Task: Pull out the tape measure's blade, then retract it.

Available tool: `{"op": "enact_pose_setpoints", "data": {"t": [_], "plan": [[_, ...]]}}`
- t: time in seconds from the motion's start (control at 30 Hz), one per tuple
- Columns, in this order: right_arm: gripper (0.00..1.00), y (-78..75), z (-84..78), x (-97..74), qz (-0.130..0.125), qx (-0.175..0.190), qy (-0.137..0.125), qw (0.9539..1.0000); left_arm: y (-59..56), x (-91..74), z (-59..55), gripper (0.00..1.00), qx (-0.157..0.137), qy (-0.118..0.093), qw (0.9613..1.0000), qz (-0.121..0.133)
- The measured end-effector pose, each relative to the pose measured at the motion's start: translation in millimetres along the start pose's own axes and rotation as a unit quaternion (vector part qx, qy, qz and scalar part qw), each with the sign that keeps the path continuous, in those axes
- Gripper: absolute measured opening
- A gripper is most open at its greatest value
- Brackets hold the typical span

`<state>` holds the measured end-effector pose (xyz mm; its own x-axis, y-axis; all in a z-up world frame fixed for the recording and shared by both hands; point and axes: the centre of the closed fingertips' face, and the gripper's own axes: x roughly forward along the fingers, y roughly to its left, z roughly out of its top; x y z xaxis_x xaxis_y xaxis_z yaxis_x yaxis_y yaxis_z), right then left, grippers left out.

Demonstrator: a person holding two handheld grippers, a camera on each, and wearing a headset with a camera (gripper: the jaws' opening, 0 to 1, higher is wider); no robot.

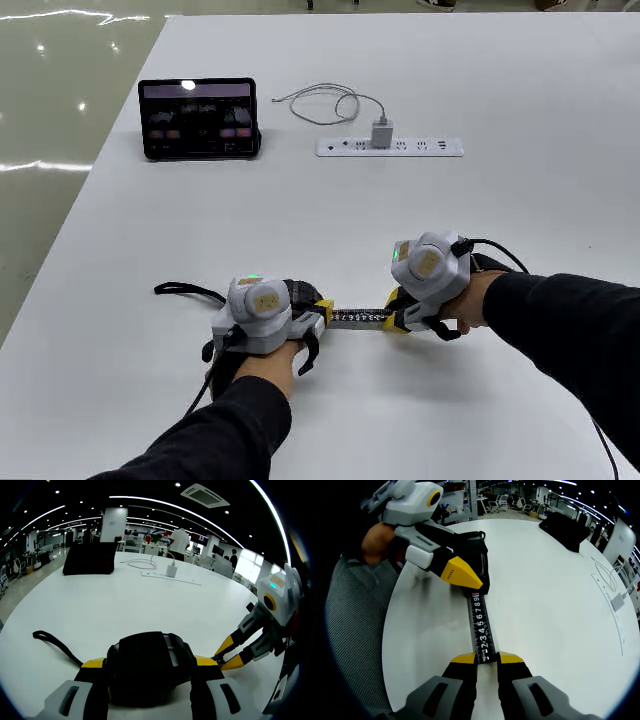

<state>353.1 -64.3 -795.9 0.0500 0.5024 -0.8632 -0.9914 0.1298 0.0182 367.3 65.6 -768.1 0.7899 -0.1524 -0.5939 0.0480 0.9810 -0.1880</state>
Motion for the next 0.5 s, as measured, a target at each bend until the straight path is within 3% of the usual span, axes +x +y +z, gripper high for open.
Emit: {"op": "enact_pose_setpoints", "data": {"t": [0.23,0.5], "plan": [[0.10,0.7,4.0,2.6,0.003,-0.007,-0.001,1.0000,0.1,-0.3,-0.1,0.62,-0.001,0.001,1.0000,0.000],[0.10,2.3,10.1,4.7,0.001,0.013,-0.010,0.9999,0.4,-0.2,0.1,0.62,-0.002,0.002,1.0000,-0.002]]}}
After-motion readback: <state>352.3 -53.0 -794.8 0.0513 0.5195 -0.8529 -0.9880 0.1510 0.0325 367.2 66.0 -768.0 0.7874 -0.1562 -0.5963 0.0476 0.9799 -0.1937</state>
